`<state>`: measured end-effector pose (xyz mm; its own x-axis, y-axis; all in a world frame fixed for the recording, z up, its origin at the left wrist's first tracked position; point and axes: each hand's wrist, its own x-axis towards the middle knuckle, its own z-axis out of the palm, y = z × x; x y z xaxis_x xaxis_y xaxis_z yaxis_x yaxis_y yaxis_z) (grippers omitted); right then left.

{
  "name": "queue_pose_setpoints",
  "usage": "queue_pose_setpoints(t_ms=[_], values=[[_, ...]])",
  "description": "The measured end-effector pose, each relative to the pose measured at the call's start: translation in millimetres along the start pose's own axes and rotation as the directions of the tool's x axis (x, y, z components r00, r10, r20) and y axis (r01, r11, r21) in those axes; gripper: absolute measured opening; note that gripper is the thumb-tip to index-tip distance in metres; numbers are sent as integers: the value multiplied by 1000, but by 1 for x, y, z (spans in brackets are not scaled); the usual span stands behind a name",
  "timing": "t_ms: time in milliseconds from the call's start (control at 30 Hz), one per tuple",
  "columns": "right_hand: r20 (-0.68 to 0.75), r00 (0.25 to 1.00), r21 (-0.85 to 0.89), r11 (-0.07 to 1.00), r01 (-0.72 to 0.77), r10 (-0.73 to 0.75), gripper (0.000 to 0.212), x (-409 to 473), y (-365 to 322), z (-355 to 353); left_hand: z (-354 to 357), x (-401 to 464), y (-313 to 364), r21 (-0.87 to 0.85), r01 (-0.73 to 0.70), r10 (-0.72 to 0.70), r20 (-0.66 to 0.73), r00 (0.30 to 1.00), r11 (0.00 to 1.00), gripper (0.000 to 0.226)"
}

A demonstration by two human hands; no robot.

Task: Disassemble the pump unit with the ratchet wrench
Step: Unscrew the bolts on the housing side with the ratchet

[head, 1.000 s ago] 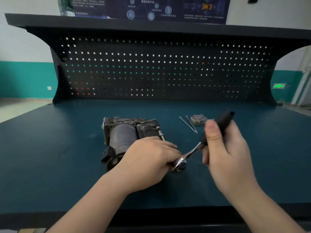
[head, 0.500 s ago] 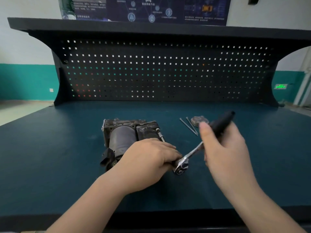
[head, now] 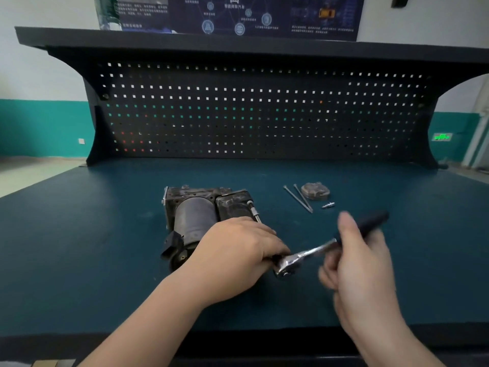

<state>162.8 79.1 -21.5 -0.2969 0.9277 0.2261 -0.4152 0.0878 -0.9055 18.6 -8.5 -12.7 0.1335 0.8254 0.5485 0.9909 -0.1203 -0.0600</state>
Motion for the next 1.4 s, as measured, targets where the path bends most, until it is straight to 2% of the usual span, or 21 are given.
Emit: queue_pose_setpoints(t_ms=[67, 167, 200, 267, 333, 400, 433, 500, 567, 633, 733, 767, 833, 900, 1000, 1067, 1133, 1200, 1267, 1333, 1400], values=[[314, 898, -391, 820, 418, -308, 22, 1, -18, 5, -1, 1, -1, 21, -49, 49, -9, 999, 999, 16], [591, 712, -481, 544, 688, -378, 28, -5, -20, 10, 3, 0, 0, 17, -74, 75, -62, 995, 997, 14], [533, 735, -469, 577, 669, -419, 28, -8, -16, 11, 5, -1, 0, 25, -66, 67, -65, 996, 998, 14], [243, 899, -350, 831, 432, -365, 28, -12, -10, 12, 7, -2, 0, 42, -49, 52, -64, 997, 998, 15], [-44, 999, 15, 1000, 25, -24, 29, -8, -3, 5, 7, -1, 1, 10, -35, 36, -95, 995, 999, 14], [-116, 909, 344, 874, -342, 401, 34, -1, 8, -1, 5, 0, 2, -19, -26, 24, -119, 993, 999, 14], [-102, 871, 405, 820, -406, 481, 35, 1, 12, -4, 5, 0, 1, -19, -30, 27, -108, 994, 999, 16], [-78, 920, 328, 882, -340, 384, 33, 0, 14, -5, 4, -1, 0, -2, -38, 38, -53, 998, 999, 23], [12, 1000, 95, 995, -6, 5, 28, -2, 4, -4, 1, -1, -1, 23, -54, 54, -18, 998, 998, 25], [295, 901, -253, 883, 395, -318, 24, -3, -11, 0, 1, 0, -1, 28, -75, 75, -7, 997, 997, 19], [569, 700, -410, 590, 696, -431, 24, -7, -11, 4, 5, -1, 1, 28, -59, 60, -59, 996, 998, 18], [527, 717, -424, 590, 687, -456, 26, -8, -8, 6, 6, -2, 1, 27, -51, 53, -66, 996, 998, 19], [268, 873, -340, 807, 482, -409, 27, -10, -2, 8, 8, -2, 1, 20, -41, 42, -65, 997, 999, 18], [-33, 996, 15, 996, 83, -83, 27, -6, 4, 5, 7, -1, 1, -14, -23, 22, -87, 996, 1000, 14], [-113, 925, 331, 891, -310, 363, 31, 1, 16, -2, 4, 1, 3, -23, -17, 15, -88, 996, 1000, 16], [-65, 970, 232, 949, -213, 234, 29, 2, 16, -5, 2, 0, 2, 4, -33, 33, -47, 998, 999, 22], [54, 995, 13, 996, 88, -88, 26, 0, 3, -3, 2, -1, 0, 26, -43, 43, -25, 999, 999, 23], [327, 884, -255, 869, 424, -335, 24, -2, -11, 0, 4, -1, -1, 21, -33, 34, -17, 999, 999, 18], [492, 768, -380, 692, 614, -411, 25, -3, -13, 3, 8, -2, -1, 26, -26, 26, -21, 999, 999, 16], [392, 811, -431, 693, 579, -434, 26, -6, -9, 7, 11, -3, 0, 46, -34, 36, -46, 998, 998, 14], [93, 960, -282, 918, 279, -264, 24, -4, -5, 6, 11, -2, 2, 41, -29, 32, -89, 996, 999, 12]])
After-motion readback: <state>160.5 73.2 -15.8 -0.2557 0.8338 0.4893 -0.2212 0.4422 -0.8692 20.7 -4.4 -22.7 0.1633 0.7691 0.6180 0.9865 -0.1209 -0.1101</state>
